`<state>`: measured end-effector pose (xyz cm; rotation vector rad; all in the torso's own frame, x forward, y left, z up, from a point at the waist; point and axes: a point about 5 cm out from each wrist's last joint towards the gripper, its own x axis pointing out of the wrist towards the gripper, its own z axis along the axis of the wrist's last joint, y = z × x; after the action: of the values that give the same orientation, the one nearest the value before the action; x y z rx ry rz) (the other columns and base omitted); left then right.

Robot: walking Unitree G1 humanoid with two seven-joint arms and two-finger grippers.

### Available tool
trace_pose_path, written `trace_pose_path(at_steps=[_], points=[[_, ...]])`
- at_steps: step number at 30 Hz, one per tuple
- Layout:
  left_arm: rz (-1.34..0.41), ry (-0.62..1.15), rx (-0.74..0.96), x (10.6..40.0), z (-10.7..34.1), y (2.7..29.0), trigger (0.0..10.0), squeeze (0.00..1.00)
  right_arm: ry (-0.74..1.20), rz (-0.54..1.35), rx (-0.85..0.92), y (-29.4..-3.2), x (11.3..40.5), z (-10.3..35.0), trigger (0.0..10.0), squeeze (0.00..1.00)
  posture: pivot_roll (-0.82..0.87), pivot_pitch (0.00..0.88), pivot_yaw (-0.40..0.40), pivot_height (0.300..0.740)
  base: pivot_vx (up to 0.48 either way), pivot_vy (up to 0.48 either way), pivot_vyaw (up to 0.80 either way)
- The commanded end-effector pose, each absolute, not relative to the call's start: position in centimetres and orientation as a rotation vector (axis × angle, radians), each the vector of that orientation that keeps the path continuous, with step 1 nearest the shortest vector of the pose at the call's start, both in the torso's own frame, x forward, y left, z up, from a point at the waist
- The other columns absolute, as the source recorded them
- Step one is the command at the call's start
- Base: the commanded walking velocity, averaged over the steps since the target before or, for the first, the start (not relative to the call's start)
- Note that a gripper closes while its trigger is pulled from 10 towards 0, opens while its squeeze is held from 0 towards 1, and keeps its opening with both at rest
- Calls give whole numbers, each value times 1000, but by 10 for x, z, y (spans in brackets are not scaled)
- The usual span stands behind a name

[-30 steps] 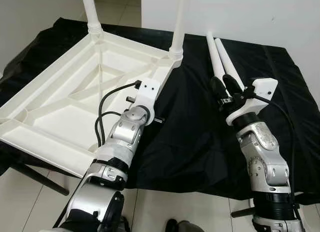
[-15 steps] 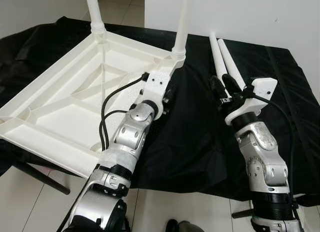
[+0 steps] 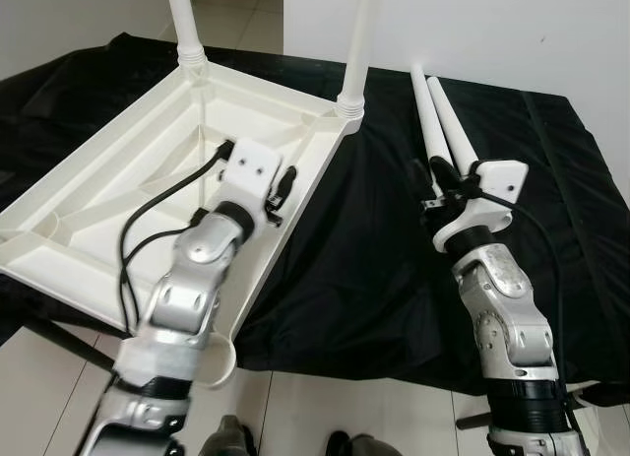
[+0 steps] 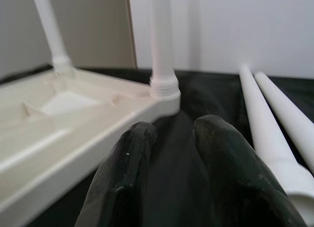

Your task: Building children table

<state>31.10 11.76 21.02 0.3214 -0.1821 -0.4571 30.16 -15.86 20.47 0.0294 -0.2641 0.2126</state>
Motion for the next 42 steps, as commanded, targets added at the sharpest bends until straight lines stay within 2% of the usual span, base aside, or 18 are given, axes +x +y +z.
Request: trace_pose_path(at_steps=[1, 3, 9, 11, 12, 13, 14, 15, 18, 22, 24, 32, 37, 39, 42], points=[[-483, -188, 348, 305, 211, 126, 10000, 0, -210, 186, 8, -161, 303, 195, 10000, 0, 125, 98, -42, 740, 0, 0, 0], [-483, -188, 348, 305, 211, 126, 10000, 0, -210, 186, 8, -161, 303, 195, 10000, 0, 125, 98, -42, 740, 0, 0, 0], [-448, -106, 517, 295, 201, 164, 10000, 0, -190, 180, -33, -162, 306, 193, 10000, 0, 127, 100, -45, 740, 0, 0, 0], [-448, -106, 517, 295, 201, 164, 10000, 0, -190, 180, -33, -162, 306, 193, 10000, 0, 127, 100, -45, 740, 0, 0, 0], [-430, -67, 557, 293, 199, 175, 10000, 0, -191, 182, -44, -163, 307, 193, 10000, 0, 127, 100, -45, 740, 0, 0, 0], [-430, -67, 557, 293, 199, 175, 10000, 0, -191, 182, -44, -163, 307, 193, 10000, 0, 127, 100, -45, 740, 0, 0, 0], [-427, -24, 640, 289, 197, 192, 10000, 0, -193, 182, -53, -165, 307, 193, 10000, 0, 128, 100, -45, 740, 0, 0, 0], [-427, -24, 640, 289, 197, 192, 10000, 0, -193, 182, -53, -165, 307, 193, 10000, 0, 128, 100, -45, 740, 0, 0, 0], [-451, 64, 741, 280, 194, 215, 10000, 0, -196, 185, -65, -167, 307, 194, 10000, 0, 131, 101, -47, 740, 0, 0, 0], [-466, 113, 780, 275, 192, 225, 10000, 0, -197, 185, -71, -167, 308, 195, 10000, 0, 131, 99, -48, 740, 0, 0, 0], [-503, 237, 848, 262, 185, 244, 10000, 0, -202, 178, -88, -169, 309, 197, 10000, 0, 128, 94, -49, 740, 0, 0, 0], [-678, 330, 866, 243, 170, 238, 10000, 0, -209, 175, -105, -173, 310, 200, 10000, 0, 128, 85, -51, 740, 0, 0, 0], [-757, 300, 862, 246, 166, 221, 10000, 0, -211, 175, -111, -174, 313, 201, 10000, 0, 120, 77, -52, 740, 0, 0, 0], [-788, 252, 855, 254, 163, 203, 10000, 0, -214, 174, -114, -174, 313, 202, 10000, 0, 117, 73, -54, 740, 0, 0, 0], [-804, 228, 848, 257, 161, 193, 10000, 0, -215, 174, -116, -174, 313, 202, 10000, 0, 111, 73, -52, 740, 0, 0, 0]])
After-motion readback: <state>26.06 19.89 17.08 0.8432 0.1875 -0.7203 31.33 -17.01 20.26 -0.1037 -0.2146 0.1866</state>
